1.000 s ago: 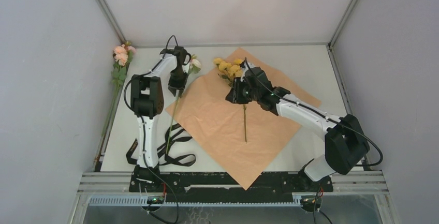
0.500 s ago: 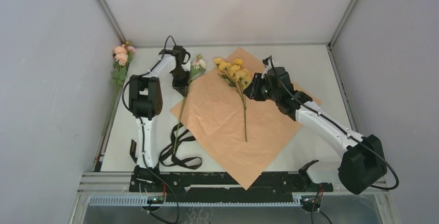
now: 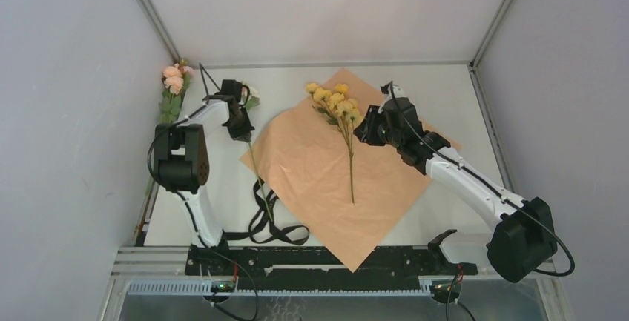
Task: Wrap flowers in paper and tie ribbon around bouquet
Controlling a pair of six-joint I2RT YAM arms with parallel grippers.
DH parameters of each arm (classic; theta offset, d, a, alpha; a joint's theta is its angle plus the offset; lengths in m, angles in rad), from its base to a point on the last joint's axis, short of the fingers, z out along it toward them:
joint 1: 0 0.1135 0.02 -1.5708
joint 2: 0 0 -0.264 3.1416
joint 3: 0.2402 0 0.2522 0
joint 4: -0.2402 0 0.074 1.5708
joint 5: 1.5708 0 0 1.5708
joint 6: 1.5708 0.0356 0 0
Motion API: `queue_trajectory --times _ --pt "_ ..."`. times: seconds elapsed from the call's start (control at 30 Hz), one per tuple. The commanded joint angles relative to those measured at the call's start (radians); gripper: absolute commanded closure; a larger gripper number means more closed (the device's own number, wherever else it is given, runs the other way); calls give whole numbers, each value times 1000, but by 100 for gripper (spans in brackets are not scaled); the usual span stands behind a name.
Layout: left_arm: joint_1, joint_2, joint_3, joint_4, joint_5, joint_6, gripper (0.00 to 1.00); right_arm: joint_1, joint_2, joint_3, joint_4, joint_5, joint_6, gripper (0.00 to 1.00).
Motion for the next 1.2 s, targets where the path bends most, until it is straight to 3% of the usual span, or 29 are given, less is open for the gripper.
queue_trajectory --times 0.0,0.1,0.23,0.43,0.57,0.83,0.97,1.17 --pt "-11 -155 -105 167 -52 -117 100 11 -35 -3 -4 34 11 63" --pt "1 -137 -94 158 -83 -103 100 18 -38 -3 -12 34 15 63" --pt "9 -90 -89 132 -78 -124 80 33 -56 -3 -30 75 14 62" --pt "7 -33 -33 93 -67 -125 66 37 -79 -12 -51 97 11 62" --pt "3 -15 0 68 -73 -100 65 35 -98 -24 -51 106 15 62" --pt "-33 84 173 -140 -108 7 68 28 -157 -28 -82 136 12 62" --pt "-26 103 183 -252 -69 -2 68 27 -217 -42 -103 172 14 62" --pt "-36 88 143 -279 -10 -56 70 2 -291 -83 -108 186 20 62"
